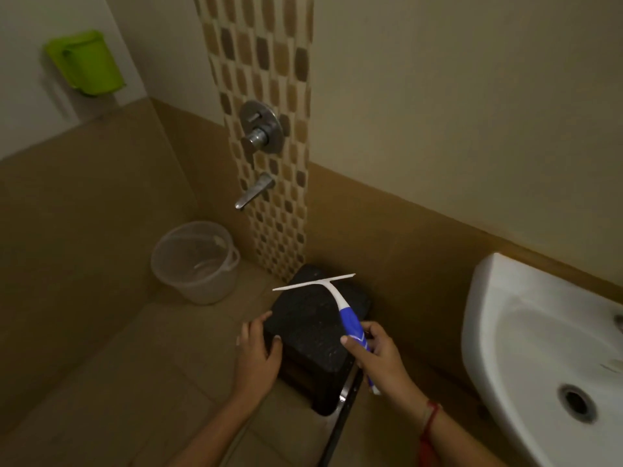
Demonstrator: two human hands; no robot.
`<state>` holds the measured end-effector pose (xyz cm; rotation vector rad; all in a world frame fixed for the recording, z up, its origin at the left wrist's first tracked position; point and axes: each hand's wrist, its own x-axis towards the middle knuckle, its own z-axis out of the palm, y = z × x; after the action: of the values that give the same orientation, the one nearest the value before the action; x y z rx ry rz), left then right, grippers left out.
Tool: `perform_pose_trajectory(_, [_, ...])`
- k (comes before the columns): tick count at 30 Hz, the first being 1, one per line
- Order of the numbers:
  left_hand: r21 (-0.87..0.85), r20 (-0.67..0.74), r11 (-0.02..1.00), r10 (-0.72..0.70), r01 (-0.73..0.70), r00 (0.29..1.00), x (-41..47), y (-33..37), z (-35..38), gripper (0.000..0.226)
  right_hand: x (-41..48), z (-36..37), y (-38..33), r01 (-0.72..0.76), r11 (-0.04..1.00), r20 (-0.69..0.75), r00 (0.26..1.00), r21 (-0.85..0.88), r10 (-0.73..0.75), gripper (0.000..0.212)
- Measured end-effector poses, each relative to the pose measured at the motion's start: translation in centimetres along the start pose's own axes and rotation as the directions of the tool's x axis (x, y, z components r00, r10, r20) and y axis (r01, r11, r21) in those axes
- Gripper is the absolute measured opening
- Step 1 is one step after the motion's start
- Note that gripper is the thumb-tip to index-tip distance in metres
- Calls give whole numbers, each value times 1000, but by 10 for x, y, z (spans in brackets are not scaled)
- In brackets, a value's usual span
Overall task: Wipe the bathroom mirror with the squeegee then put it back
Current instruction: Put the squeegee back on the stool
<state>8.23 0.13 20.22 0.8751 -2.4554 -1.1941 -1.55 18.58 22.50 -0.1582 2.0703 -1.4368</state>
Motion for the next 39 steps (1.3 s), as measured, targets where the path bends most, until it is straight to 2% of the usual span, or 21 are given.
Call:
perform_pose_trajectory(6, [52,6,999,-1,1,1000,37,-21,30,42,55,20,31,-15,998,-10,1000,-54,14,28])
perform_pose_trajectory(9, [121,28,992,-42,39,999,57,-38,49,42,80,27,49,49,965,-33,998,-256,-59,21])
perform_pose_trajectory(12, [205,79,977,-82,64,994,75,-57,69,44,104,35,72,102,866,-44,989,-489,-141,27])
perform_pose_trajectory(18, [362,100,927,-147,101,984,104,-94,93,46,153,47,114,32,769,-116,984,-638,-137,33])
perform_pose_trajectory(26, [344,91,936,-115,77,989,107,-136,122,45,205,67,168,27,705,-167,965,-709,-204,28])
perform_pose_trajectory(30, [334,90,941,-89,54,992,102,-146,135,46,224,78,183,24,729,-177,964,-684,-198,28])
perform_pose_trajectory(39, [302,98,952,-76,43,992,87,-167,148,42,247,84,192,-49,727,-136,989,-685,-62,35])
